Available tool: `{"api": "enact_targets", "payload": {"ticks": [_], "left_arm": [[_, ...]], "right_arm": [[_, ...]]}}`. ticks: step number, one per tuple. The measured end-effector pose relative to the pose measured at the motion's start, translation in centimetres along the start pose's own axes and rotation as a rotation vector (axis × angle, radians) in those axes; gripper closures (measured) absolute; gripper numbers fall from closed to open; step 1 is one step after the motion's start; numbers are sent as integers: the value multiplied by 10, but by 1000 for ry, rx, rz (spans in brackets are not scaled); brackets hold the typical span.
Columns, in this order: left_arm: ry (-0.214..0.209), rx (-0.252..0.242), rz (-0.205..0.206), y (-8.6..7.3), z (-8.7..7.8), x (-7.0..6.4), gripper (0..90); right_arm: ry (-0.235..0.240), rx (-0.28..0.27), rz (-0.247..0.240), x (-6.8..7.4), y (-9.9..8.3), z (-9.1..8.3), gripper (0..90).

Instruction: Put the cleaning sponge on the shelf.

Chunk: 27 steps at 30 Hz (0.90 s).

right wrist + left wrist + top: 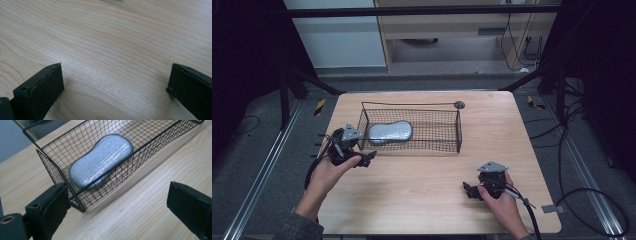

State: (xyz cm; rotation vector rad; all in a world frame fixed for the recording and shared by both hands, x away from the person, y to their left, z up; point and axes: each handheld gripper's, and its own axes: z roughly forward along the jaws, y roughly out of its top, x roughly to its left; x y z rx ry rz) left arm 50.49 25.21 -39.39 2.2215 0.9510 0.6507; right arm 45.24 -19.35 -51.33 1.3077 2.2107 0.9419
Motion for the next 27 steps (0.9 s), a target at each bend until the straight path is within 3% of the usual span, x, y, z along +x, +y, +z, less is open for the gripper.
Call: {"api": "enact_targets", "payload": {"ticks": [11, 27], "left_arm": [[-19, 21, -88, -38, 16, 3, 38], [-22, 116, -138, -75, 42, 9, 38]], "right_arm": [[-1, 0, 4, 0, 0, 0, 4], [0, 0, 4, 0, 0, 0, 4]]}}
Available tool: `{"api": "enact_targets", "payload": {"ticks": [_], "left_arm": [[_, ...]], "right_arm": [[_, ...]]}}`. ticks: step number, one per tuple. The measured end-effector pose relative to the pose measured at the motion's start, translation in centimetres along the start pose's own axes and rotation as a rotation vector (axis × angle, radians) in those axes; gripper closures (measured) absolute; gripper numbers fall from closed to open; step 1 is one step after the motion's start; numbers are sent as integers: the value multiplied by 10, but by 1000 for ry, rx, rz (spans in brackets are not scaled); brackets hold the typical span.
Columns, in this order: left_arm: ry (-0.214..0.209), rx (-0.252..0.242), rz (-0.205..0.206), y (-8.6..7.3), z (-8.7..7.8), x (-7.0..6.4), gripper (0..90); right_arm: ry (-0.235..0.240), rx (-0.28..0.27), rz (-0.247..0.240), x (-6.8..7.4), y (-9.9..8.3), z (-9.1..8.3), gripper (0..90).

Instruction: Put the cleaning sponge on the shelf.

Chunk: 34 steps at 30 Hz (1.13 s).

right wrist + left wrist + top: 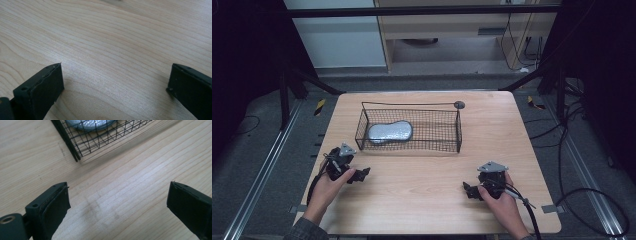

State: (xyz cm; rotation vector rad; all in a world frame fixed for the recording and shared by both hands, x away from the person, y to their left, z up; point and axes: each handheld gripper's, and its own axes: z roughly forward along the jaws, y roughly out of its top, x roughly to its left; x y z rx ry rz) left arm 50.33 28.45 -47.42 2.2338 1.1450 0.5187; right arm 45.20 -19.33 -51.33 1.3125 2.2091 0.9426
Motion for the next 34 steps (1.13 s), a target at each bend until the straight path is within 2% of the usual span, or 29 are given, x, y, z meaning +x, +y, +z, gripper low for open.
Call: {"api": "enact_targets", "payload": {"ticks": [10, 15, 19, 21, 25, 34], "left_arm": [[12, 18, -32, -11, 13, 9, 38], [4, 30, -35, -13, 19, 10, 36], [-21, 7, -52, -15, 22, 12, 10], [-27, -22, -61, -18, 23, 13, 0], [-13, -87, -72, -26, 24, 11, 0], [-5, -86, -80, -27, 23, 10, 0]], "right_arm": [[0, 0, 0, 0, 0, 0, 4], [0, 0, 0, 0, 0, 0, 4], [0, 0, 0, 0, 0, 0, 4], [0, 0, -1, 0, 0, 0, 4], [0, 0, 0, 0, 0, 0, 4], [-2, 1, 0, 0, 1, 1, 3]]}}
